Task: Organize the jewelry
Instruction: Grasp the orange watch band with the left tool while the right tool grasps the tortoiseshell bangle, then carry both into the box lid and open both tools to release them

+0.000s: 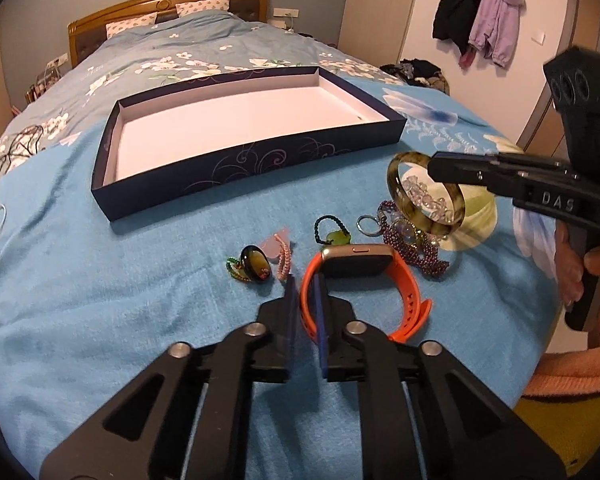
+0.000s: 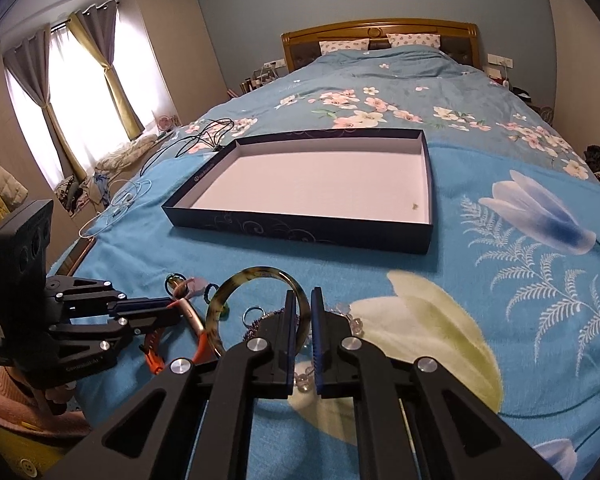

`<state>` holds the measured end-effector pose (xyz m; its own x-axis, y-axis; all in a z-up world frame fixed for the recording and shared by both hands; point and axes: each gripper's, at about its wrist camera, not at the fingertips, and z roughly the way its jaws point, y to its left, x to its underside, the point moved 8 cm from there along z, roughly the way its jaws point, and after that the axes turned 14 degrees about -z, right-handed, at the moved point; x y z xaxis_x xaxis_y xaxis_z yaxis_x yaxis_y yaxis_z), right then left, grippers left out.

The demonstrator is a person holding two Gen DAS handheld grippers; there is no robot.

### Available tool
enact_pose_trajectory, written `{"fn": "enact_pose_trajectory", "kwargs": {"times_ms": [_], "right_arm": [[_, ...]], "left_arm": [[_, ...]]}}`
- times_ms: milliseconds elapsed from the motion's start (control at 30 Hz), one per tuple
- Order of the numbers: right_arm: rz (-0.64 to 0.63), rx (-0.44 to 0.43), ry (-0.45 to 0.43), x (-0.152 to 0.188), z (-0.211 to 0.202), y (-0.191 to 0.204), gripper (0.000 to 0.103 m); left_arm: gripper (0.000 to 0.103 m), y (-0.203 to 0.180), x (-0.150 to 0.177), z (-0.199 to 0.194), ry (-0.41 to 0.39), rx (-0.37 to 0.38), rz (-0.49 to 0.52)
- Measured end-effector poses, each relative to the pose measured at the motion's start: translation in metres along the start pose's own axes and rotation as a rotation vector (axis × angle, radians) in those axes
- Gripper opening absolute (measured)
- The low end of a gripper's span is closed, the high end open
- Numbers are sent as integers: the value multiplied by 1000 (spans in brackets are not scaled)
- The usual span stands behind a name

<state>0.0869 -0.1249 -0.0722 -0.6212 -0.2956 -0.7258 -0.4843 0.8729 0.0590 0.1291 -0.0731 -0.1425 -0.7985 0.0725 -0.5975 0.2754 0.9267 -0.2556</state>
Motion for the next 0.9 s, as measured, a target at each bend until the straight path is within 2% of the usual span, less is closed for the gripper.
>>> {"fn": "enact_pose_trajectory", "kwargs": {"times_ms": [133,167,267,467,567,700,900], "right_arm": [[0,0,-1,-1,2,0,6],[-1,1,-4,-1,1,0,6],[0,5,-16,-5,-1,-2,6],[-9,19,-47,-22,-4,-10,6],[-19,25,-67,-33,-4,-15,6],[-27,30,-95,-57,2,-24,6],[-30,61,-90,-92,31,-47,6]], "left_arm": [[13,-3,0,5,6,-14,27],[9,-3,0,5,3,-16,25],[8,-1,-1,4,-4,-14,11],[8,3,-13,-8,-29,62,-57],[8,7,-29,-21,-68,87,-89],[8,18,-63,-35,-132,80,-114],[9,39,-116,-33,-200,-8,-141]]}}
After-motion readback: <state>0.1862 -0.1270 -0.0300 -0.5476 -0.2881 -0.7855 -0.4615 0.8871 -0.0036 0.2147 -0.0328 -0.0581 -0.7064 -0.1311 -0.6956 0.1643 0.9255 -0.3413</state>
